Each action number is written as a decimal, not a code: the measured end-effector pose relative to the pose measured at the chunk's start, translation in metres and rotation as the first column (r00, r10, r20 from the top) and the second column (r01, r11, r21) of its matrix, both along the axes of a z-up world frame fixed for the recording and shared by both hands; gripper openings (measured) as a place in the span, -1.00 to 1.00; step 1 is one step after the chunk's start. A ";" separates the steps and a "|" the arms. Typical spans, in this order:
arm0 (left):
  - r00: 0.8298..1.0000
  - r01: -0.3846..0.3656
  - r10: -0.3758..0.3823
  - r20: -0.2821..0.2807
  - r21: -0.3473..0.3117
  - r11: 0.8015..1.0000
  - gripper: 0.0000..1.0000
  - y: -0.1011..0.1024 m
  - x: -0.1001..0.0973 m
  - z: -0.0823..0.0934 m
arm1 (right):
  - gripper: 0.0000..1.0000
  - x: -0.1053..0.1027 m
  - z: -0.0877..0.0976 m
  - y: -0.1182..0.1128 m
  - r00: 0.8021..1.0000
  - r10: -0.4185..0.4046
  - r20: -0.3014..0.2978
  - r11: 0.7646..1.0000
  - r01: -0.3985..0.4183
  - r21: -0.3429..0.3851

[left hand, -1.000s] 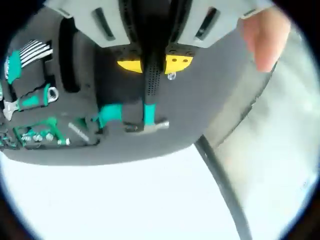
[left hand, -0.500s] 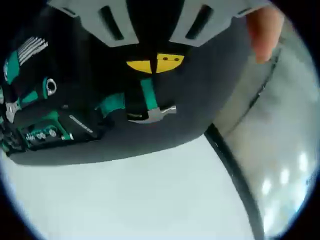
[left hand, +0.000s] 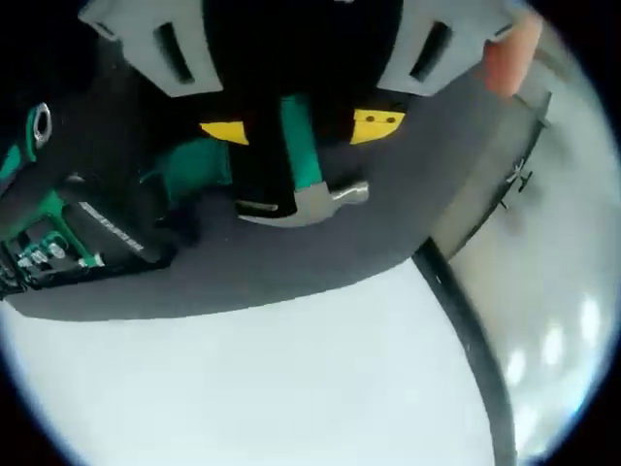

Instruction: Pick up the tools and put them into their designated positions in the toolbox.

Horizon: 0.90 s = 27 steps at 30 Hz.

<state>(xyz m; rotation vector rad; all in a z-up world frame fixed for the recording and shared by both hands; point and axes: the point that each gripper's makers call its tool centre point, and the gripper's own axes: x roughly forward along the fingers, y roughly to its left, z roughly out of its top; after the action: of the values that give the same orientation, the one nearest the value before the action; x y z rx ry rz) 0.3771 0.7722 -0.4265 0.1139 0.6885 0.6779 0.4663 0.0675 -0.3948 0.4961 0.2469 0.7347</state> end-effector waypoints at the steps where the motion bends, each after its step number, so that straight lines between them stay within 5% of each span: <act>1: 1.000 -0.004 0.004 -0.003 -0.007 1.000 -0.45 0.006 0.004 -0.002 | -0.72 0.000 0.000 0.000 1.000 0.002 -0.001 1.000 -0.002 0.002; 5: 0.995 -0.048 0.051 0.087 -0.040 0.998 -0.65 0.012 0.017 -0.009 | -0.72 0.000 0.000 0.000 1.000 0.008 -0.005 1.000 -0.008 0.009; 8: 0.992 -0.069 0.076 0.104 -0.072 0.995 -0.77 0.014 0.018 -0.010 | -0.72 -0.001 -0.001 0.001 1.000 0.015 -0.006 1.000 -0.015 0.005; 23: 0.995 -0.092 0.095 0.030 -0.109 0.990 -0.83 0.010 0.007 -0.005 | -0.72 -0.001 -0.002 0.002 1.000 0.025 -0.010 1.000 -0.024 0.004; 27: 0.994 -0.082 0.089 0.066 -0.107 0.991 -0.83 0.009 0.008 0.004 | -0.72 -0.001 -0.002 0.003 1.000 0.025 -0.010 1.000 -0.025 0.004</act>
<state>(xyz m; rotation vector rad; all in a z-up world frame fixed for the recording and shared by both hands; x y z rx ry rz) 0.3846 0.7809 -0.4223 -0.0357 0.6619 0.7234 0.4656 0.0701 -0.3968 0.5013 0.2614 0.7577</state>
